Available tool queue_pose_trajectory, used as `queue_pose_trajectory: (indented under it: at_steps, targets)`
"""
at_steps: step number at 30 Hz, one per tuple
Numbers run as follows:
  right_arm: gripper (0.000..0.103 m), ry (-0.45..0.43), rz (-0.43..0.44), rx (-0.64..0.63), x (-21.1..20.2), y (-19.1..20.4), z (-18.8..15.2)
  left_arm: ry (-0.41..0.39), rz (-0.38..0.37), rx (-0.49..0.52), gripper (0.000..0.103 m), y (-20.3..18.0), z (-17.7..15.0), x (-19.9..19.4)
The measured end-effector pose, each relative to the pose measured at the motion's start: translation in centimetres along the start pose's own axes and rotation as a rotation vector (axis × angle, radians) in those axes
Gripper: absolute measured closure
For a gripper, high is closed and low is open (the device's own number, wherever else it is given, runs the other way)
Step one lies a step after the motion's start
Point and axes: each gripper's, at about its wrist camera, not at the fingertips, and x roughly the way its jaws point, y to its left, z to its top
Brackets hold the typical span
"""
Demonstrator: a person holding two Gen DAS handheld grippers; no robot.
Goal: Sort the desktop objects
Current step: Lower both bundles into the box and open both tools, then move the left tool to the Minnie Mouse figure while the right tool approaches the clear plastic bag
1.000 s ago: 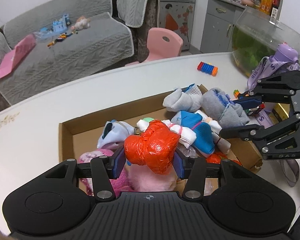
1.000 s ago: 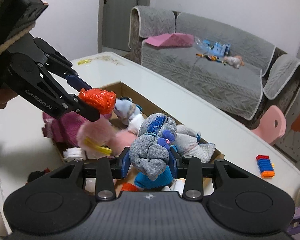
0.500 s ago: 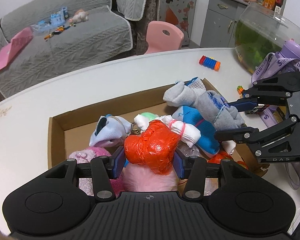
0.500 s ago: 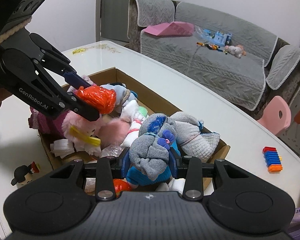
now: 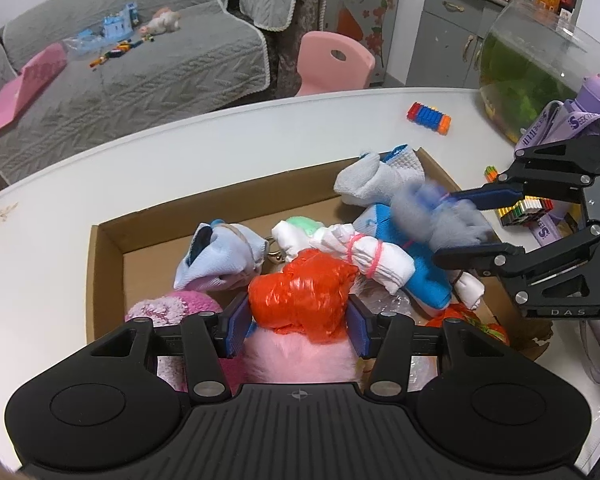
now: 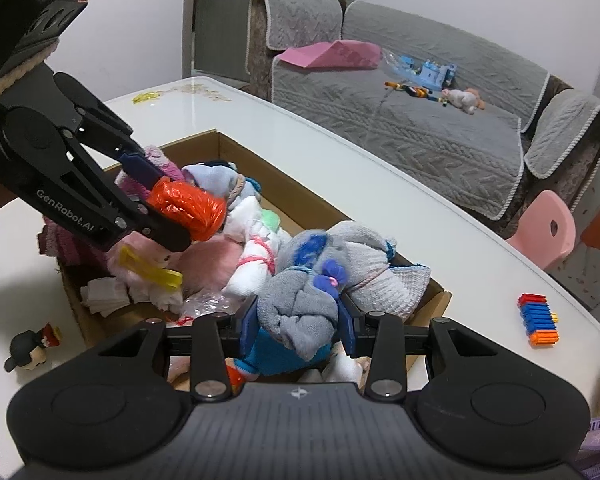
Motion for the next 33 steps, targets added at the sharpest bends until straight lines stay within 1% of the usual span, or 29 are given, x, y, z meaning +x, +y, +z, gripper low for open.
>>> queue_pose_trajectory:
  at_steps: [3, 4, 9, 11, 15, 16, 21, 23, 24, 25, 27, 29, 31, 33]
  targets:
    - [0.060, -0.015, -0.006, 0.004, -0.3, -0.1, -0.1, -0.014, 0.000, 0.005, 0.041, 0.0, -0.1, -0.6]
    - [0.057, -0.017, -0.009, 0.003, -0.3, -0.2, -0.1, -0.017, -0.001, 0.003, 0.036, 0.0, -0.1, -0.7]
    - [0.055, -0.025, -0.016, -0.002, -0.8, -0.2, 0.0, -0.033, -0.006, 0.005, 0.032, -0.2, -0.2, -1.5]
    - [0.055, -0.030, -0.017, -0.002, -1.1, -0.1, 0.0, -0.042, -0.004, 0.002, 0.026, -0.2, -0.2, -1.9]
    - [0.055, -0.041, -0.021, -0.002, -1.7, 0.1, 0.0, -0.060, -0.011, -0.003, 0.021, -0.4, -0.3, -2.9]
    - [0.055, -0.044, -0.021, -0.002, -1.9, 0.2, 0.0, -0.065, -0.009, -0.005, 0.018, -0.5, -0.4, -3.2]
    - [0.052, -0.061, -0.029, -0.001, -3.1, 0.9, -0.2, -0.082, -0.027, -0.015, 0.017, -0.6, -1.3, -5.1]
    - [0.047, -0.071, -0.041, 0.002, -4.1, 1.2, -0.5, -0.096, -0.042, -0.018, 0.017, -0.5, -2.3, -6.5]
    - [0.038, -0.079, -0.047, 0.005, -4.6, 1.5, -0.7, -0.107, -0.048, -0.019, 0.016, -0.4, -3.1, -7.3]
    - [0.032, -0.091, -0.058, 0.007, -5.3, 1.8, -1.2, -0.116, -0.055, -0.019, 0.013, -0.4, -3.9, -8.1]
    - [0.029, -0.114, -0.074, 0.020, -6.8, 2.6, -2.4, -0.136, -0.059, -0.010, 0.011, -0.7, -5.7, -9.6]
    - [0.029, -0.120, -0.072, 0.044, -7.9, 3.5, -3.8, -0.144, -0.061, 0.000, 0.009, -1.1, -8.0, -10.6]
    - [0.028, -0.119, -0.078, 0.061, -8.8, 4.8, -5.4, -0.142, -0.070, 0.016, 0.007, -1.6, -10.4, -11.0]
    - [0.026, -0.119, -0.065, 0.084, -9.2, 5.9, -6.7, -0.126, -0.052, 0.033, 0.006, -2.2, -12.5, -10.7]
